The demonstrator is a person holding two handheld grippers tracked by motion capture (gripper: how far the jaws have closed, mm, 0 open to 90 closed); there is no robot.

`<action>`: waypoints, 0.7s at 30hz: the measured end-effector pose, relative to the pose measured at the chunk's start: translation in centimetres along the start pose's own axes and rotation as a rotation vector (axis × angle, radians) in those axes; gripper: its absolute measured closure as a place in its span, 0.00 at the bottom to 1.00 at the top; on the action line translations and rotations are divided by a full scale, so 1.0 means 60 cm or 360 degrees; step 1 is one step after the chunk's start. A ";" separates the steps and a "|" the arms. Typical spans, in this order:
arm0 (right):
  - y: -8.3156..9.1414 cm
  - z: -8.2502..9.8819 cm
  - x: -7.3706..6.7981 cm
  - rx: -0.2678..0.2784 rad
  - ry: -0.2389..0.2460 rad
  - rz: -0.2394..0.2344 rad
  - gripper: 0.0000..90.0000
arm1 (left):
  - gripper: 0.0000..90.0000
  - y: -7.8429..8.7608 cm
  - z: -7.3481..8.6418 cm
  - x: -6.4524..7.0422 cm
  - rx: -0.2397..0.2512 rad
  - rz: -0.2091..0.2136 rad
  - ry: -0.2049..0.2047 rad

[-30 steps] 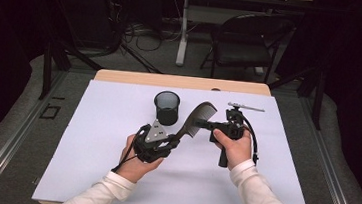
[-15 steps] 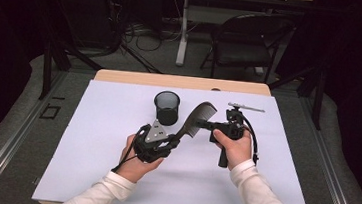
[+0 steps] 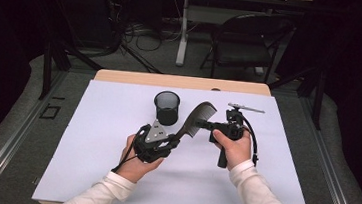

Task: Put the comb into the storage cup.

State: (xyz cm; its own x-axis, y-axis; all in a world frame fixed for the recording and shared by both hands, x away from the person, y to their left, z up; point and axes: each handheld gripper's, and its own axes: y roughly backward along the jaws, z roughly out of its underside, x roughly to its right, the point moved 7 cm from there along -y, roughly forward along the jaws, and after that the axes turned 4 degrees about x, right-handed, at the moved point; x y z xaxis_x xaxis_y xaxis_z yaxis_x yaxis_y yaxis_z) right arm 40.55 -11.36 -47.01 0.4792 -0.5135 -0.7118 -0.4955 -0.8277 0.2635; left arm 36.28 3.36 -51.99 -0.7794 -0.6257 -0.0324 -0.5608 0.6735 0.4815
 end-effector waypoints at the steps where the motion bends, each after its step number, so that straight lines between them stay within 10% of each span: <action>1: 0.000 0.000 0.000 0.0004 0.0000 0.0000 0.97 | 0.80 0.000 0.000 0.000 0.0002 -0.0003 -0.0003; 21: -0.003 0.001 -0.006 0.0066 0.0055 0.0003 0.97 | 0.76 0.003 -0.004 -0.003 0.0038 -0.0007 0.0004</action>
State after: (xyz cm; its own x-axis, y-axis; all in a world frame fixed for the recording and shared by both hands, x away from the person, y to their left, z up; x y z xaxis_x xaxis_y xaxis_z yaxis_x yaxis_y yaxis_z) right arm 40.44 -11.04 -46.82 0.5026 -0.5230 -0.6884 -0.5254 -0.8171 0.2371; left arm 36.40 3.49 -51.71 -0.7763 -0.6296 -0.0321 -0.5706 0.6800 0.4604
